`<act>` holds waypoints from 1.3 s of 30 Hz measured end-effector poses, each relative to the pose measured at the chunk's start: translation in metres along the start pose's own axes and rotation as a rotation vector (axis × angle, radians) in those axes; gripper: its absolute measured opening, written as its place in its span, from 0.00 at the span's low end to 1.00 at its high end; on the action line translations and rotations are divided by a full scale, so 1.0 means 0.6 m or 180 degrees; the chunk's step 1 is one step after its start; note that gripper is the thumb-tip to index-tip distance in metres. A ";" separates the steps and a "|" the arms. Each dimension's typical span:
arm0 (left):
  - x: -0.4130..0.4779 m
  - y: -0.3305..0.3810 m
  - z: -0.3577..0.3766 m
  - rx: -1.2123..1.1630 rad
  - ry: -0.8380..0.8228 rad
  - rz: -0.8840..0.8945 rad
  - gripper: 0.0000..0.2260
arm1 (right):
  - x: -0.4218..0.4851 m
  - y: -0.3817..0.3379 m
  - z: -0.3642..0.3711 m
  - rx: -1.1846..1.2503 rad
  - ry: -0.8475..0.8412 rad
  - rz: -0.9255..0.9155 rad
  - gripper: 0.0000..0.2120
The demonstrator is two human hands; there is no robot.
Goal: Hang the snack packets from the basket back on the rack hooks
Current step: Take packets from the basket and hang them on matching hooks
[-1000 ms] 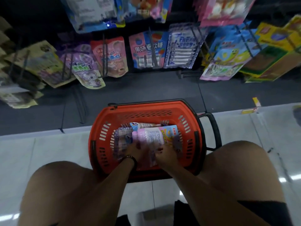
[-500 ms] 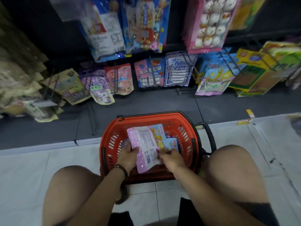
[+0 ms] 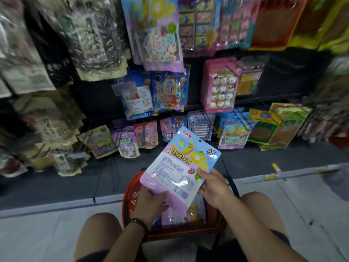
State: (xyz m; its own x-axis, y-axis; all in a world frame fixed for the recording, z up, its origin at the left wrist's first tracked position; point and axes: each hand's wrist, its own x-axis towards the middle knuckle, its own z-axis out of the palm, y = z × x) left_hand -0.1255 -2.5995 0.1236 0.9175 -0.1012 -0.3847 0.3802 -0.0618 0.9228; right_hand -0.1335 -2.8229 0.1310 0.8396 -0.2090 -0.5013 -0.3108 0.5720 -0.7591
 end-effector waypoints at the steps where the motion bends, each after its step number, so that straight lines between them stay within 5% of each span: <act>1: -0.002 0.017 -0.003 0.0091 0.0101 0.0094 0.18 | -0.007 -0.015 0.008 -0.0087 -0.0013 -0.0119 0.10; 5: -0.007 0.103 -0.015 0.0437 0.0798 0.0605 0.37 | -0.029 -0.080 0.043 -0.0513 -0.0112 -0.0522 0.07; 12: -0.006 0.217 0.000 0.1334 0.0476 0.1235 0.21 | -0.047 -0.164 0.082 -0.1204 -0.0198 -0.1044 0.08; 16: -0.016 0.241 0.019 0.1718 0.0678 0.1480 0.46 | -0.061 -0.197 0.104 -0.1332 -0.0198 -0.1446 0.09; 18: -0.024 0.244 0.032 0.2167 0.0657 0.1675 0.51 | -0.071 -0.206 0.124 -0.1426 -0.0150 -0.1812 0.10; 23: -0.038 0.266 0.071 0.1462 -0.0215 0.1991 0.36 | -0.108 -0.215 0.185 -0.2128 -0.0379 -0.2751 0.07; 28: -0.009 0.278 0.055 0.0605 0.0452 0.2098 0.10 | -0.127 -0.224 0.214 -0.2986 -0.0791 -0.3064 0.19; 33: 0.006 0.324 0.010 0.0134 0.0281 0.2092 0.08 | -0.106 -0.290 0.196 -0.3265 -0.0056 -0.3258 0.31; 39: 0.023 0.419 -0.028 0.0081 -0.0127 0.2114 0.17 | -0.095 -0.341 0.211 -0.2759 -0.1098 -0.2832 0.42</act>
State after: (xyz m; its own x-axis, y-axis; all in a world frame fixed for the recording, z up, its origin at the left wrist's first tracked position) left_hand -0.0153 -2.5995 0.3505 0.9505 -0.1624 0.2647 -0.2678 0.0029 0.9635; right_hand -0.0615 -2.8274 0.3677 0.9369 0.0383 0.3475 0.3350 -0.3836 -0.8606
